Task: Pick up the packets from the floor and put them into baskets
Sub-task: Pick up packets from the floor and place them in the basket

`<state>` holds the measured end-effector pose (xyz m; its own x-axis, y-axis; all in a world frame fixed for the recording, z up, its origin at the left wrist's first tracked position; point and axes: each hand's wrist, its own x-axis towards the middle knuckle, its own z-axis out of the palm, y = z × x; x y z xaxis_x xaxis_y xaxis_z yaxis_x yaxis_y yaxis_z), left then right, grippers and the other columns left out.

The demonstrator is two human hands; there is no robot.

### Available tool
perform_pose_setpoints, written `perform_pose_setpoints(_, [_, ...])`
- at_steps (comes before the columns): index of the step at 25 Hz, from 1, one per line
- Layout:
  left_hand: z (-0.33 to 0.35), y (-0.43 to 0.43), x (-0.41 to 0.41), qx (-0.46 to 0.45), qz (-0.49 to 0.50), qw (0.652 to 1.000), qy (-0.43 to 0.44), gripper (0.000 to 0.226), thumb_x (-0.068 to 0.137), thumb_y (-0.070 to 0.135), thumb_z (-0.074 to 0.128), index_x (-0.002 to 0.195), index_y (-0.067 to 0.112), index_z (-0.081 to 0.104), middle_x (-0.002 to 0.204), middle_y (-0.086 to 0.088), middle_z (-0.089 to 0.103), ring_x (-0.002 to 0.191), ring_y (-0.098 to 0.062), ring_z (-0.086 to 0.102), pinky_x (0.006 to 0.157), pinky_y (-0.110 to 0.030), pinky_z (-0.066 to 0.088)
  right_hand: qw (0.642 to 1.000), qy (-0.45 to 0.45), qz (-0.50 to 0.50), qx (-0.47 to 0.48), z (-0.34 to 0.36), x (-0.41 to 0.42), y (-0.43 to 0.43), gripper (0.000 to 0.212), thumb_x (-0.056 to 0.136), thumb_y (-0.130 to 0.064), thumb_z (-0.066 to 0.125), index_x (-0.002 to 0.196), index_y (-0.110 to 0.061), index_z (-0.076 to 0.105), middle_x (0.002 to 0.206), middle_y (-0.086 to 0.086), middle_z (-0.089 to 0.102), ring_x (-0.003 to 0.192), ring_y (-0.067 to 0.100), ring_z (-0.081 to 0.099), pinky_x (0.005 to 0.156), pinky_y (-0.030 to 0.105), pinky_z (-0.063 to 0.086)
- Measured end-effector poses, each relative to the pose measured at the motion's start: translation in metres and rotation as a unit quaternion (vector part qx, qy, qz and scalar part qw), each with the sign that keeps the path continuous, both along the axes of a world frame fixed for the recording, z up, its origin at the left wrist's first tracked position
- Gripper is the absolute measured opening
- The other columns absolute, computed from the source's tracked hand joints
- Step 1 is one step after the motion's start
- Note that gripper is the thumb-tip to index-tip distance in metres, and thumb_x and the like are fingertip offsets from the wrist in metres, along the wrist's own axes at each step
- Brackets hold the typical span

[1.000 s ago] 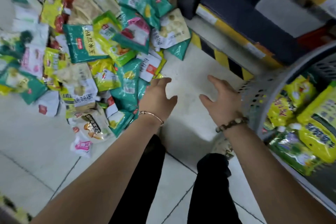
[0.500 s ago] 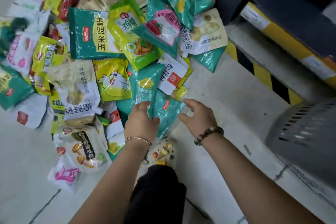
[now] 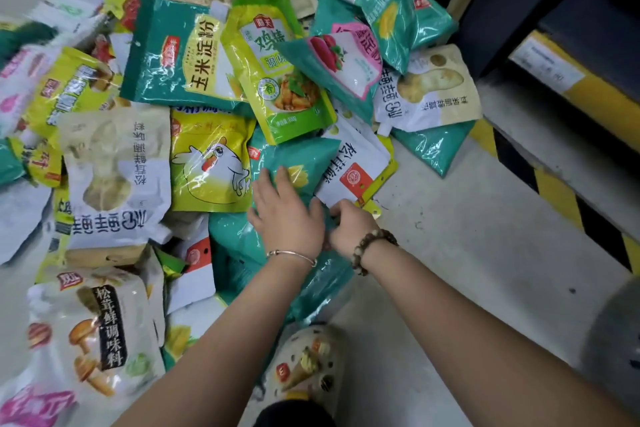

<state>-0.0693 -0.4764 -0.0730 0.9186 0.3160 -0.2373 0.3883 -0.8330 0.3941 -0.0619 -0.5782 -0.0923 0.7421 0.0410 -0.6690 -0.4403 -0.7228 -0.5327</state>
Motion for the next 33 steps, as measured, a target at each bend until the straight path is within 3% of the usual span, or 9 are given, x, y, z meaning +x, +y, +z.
perform_pose_setpoints(7, [-0.021,0.004,0.001,0.065,-0.011,0.998,0.01,0.091,0.089,0.048,0.051,0.149,0.014,-0.008,0.157,-0.011,-0.012,0.144,-0.027,-0.01,0.114,-0.05,-0.003,0.994,0.032,0.091,-0.053,0.003,0.016,0.003,0.049,0.078,-0.029,0.061,0.12,-0.012,0.045,0.114,0.008,0.057,0.094,0.024,0.056,0.069,0.029,0.047])
perform_pose_setpoints(12, [-0.032,0.015,-0.002,0.091,-0.021,0.995,-0.045,0.091,0.087,0.058,0.047,0.149,0.018,-0.005,0.158,-0.009,-0.008,0.145,-0.022,-0.006,0.115,-0.042,-0.005,0.998,0.039,0.017,-0.048,-0.012,0.003,0.014,0.057,0.072,-0.037,0.069,0.112,-0.004,0.046,0.089,0.005,0.055,0.075,0.02,0.057,0.052,0.019,0.041])
perform_pose_setpoints(14, [-0.033,0.019,-0.003,0.094,-0.025,0.994,-0.055,0.092,0.086,0.06,0.046,0.15,0.017,-0.004,0.158,-0.009,-0.007,0.145,-0.022,-0.005,0.114,-0.038,-0.007,0.997,0.039,0.003,-0.065,-0.016,0.002,0.018,0.061,0.069,-0.04,0.072,0.113,-0.005,0.047,0.099,0.006,0.056,0.077,0.02,0.06,0.054,0.019,0.041])
perform_pose_setpoints(18, [-0.034,0.026,-0.001,0.088,-0.041,0.993,-0.073,0.087,0.088,0.035,0.058,0.15,0.011,0.002,0.158,-0.011,0.001,0.145,-0.022,0.002,0.116,-0.032,-0.003,0.994,0.045,0.056,-0.078,-0.019,0.006,0.02,0.079,0.066,-0.056,0.072,0.13,-0.017,0.047,0.11,0.008,0.055,0.061,0.01,0.051,0.048,0.02,0.04])
perform_pose_setpoints(21, [-0.034,0.033,-0.002,0.101,-0.067,0.989,-0.079,0.08,0.088,0.013,0.054,0.149,0.008,0.004,0.158,-0.012,0.005,0.145,-0.023,0.005,0.116,-0.03,0.002,0.996,0.064,0.06,-0.031,-0.02,0.003,0.018,0.088,0.067,-0.056,0.072,0.142,-0.035,0.03,0.116,0.01,0.054,0.091,0.024,0.059,0.068,0.03,0.051])
perform_pose_setpoints(26, [-0.022,0.04,-0.002,0.063,-0.059,0.99,-0.112,0.066,0.088,0.001,0.048,0.147,0.009,0.022,0.154,-0.01,0.023,0.142,-0.021,0.023,0.114,-0.031,0.019,1.0,0.008,0.028,-0.005,-0.02,-0.011,0.019,0.06,0.072,-0.049,0.071,0.122,-0.021,0.053,0.121,0.009,0.057,0.103,0.027,0.058,0.088,0.039,0.05])
perform_pose_setpoints(29, [-0.008,0.041,-0.003,0.025,-0.018,0.992,-0.121,0.049,0.094,0.007,0.047,0.142,0.016,0.039,0.142,-0.009,0.046,0.127,-0.027,0.047,0.093,-0.039,0.042,0.998,-0.022,0.052,-0.028,-0.013,-0.021,0.015,0.044,0.077,-0.053,0.065,0.102,-0.018,0.058,0.108,0.008,0.055,0.09,0.026,0.058,0.077,0.035,0.051])
perform_pose_setpoints(31, [-0.001,0.043,-0.004,0.035,-0.006,0.991,-0.13,0.043,0.095,0.01,0.046,0.136,0.021,0.047,0.124,-0.013,0.061,0.101,-0.037,0.061,0.067,-0.038,0.041,0.997,-0.032,0.054,-0.037,-0.008,-0.029,0.011,0.036,0.08,-0.056,0.059,0.076,-0.021,0.05,0.088,0.003,0.053,0.08,0.024,0.055,0.067,0.031,0.047])
perform_pose_setpoints(33, [0.006,0.045,-0.005,0.003,0.004,0.988,-0.152,0.039,0.094,0.01,0.047,0.131,0.02,0.053,0.11,-0.019,0.066,0.087,-0.042,0.061,0.063,-0.037,0.039,0.997,-0.041,0.046,-0.042,-0.001,-0.035,0.008,0.042,0.083,-0.055,0.057,0.063,-0.023,0.038,0.072,-0.002,0.047,0.074,0.022,0.053,0.062,0.03,0.043])
